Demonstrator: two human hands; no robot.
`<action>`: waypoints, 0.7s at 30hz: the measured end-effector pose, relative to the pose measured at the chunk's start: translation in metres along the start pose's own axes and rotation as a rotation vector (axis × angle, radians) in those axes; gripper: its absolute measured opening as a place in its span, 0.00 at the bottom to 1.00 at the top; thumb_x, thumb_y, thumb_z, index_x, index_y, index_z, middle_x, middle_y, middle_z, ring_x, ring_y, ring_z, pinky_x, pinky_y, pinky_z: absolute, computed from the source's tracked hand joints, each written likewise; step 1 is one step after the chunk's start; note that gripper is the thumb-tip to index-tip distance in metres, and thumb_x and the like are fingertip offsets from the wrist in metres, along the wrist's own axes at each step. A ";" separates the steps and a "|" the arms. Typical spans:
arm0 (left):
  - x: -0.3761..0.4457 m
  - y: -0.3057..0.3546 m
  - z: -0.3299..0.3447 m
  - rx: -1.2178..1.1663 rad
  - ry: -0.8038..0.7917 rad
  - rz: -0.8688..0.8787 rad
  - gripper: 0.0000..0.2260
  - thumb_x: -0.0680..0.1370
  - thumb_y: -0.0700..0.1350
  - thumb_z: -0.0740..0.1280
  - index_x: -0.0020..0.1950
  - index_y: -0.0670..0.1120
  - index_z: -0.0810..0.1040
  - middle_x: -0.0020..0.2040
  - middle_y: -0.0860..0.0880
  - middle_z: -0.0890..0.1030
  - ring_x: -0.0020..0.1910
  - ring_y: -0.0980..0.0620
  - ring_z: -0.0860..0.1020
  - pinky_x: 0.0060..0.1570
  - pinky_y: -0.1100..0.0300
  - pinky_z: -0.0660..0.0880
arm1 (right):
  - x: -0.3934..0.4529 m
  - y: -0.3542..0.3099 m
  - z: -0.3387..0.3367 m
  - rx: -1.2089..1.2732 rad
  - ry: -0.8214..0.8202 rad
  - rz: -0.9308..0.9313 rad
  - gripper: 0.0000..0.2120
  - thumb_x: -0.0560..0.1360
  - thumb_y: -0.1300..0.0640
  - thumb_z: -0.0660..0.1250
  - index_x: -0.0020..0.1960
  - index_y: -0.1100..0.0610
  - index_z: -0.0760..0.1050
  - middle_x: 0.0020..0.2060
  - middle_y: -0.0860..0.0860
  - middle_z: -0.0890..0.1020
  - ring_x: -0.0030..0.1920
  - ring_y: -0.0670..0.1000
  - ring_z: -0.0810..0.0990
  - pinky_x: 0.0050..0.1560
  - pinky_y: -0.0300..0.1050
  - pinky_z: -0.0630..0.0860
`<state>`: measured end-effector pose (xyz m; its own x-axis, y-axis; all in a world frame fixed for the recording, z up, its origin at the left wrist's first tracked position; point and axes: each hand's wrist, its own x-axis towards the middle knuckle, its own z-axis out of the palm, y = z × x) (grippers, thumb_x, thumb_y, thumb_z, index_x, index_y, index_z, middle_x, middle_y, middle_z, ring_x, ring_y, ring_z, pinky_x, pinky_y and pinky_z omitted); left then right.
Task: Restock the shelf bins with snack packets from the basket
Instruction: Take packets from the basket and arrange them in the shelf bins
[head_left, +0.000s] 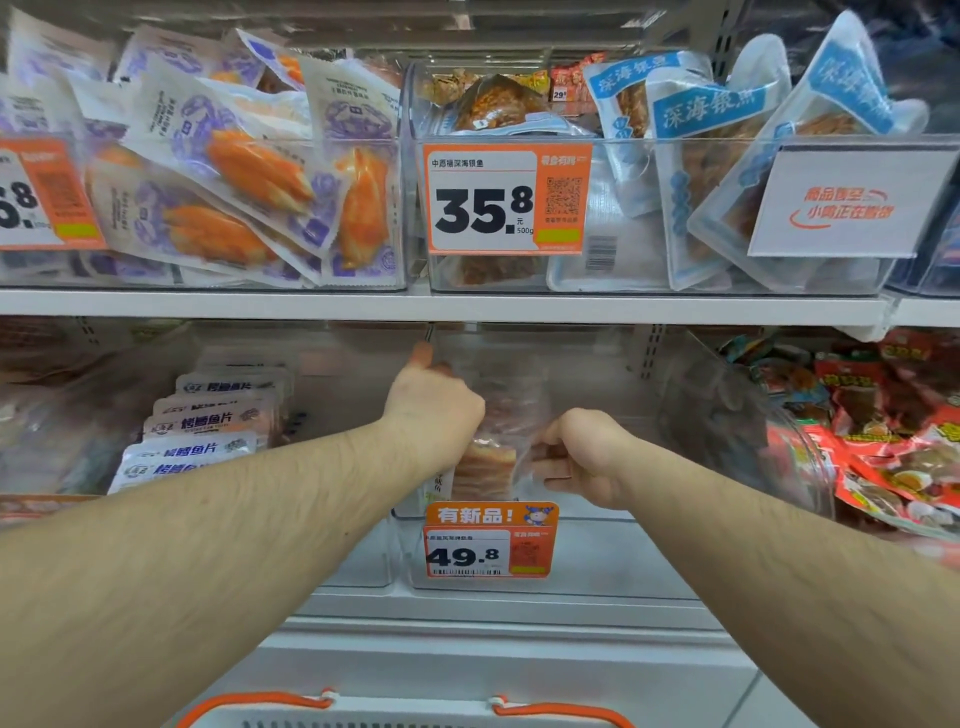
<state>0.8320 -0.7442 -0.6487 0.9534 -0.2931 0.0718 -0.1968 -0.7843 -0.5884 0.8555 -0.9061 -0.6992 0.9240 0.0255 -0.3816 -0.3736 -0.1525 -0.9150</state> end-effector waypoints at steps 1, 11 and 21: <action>0.001 0.002 -0.002 0.008 -0.010 -0.011 0.04 0.76 0.41 0.67 0.48 0.50 0.79 0.36 0.52 0.74 0.41 0.49 0.66 0.61 0.48 0.59 | -0.001 0.000 0.000 -0.009 0.005 0.000 0.13 0.76 0.66 0.55 0.45 0.61 0.78 0.38 0.56 0.84 0.40 0.55 0.79 0.52 0.51 0.75; 0.009 0.006 0.006 -0.035 -0.075 -0.073 0.06 0.77 0.44 0.68 0.53 0.51 0.79 0.37 0.53 0.74 0.42 0.50 0.70 0.50 0.51 0.59 | 0.002 0.001 0.006 -0.336 0.005 -0.033 0.10 0.76 0.66 0.61 0.52 0.62 0.79 0.47 0.58 0.84 0.42 0.52 0.79 0.48 0.49 0.77; 0.005 0.002 0.005 -0.087 -0.050 -0.101 0.06 0.77 0.48 0.68 0.53 0.52 0.78 0.40 0.53 0.77 0.35 0.53 0.67 0.43 0.54 0.63 | -0.006 -0.004 0.001 -0.478 0.126 -0.148 0.05 0.74 0.67 0.68 0.49 0.60 0.77 0.43 0.56 0.84 0.42 0.52 0.84 0.46 0.46 0.81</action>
<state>0.8372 -0.7445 -0.6537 0.9792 -0.1841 0.0857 -0.1160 -0.8535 -0.5080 0.8515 -0.9051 -0.6939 0.9778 -0.0339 -0.2068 -0.1864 -0.5912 -0.7847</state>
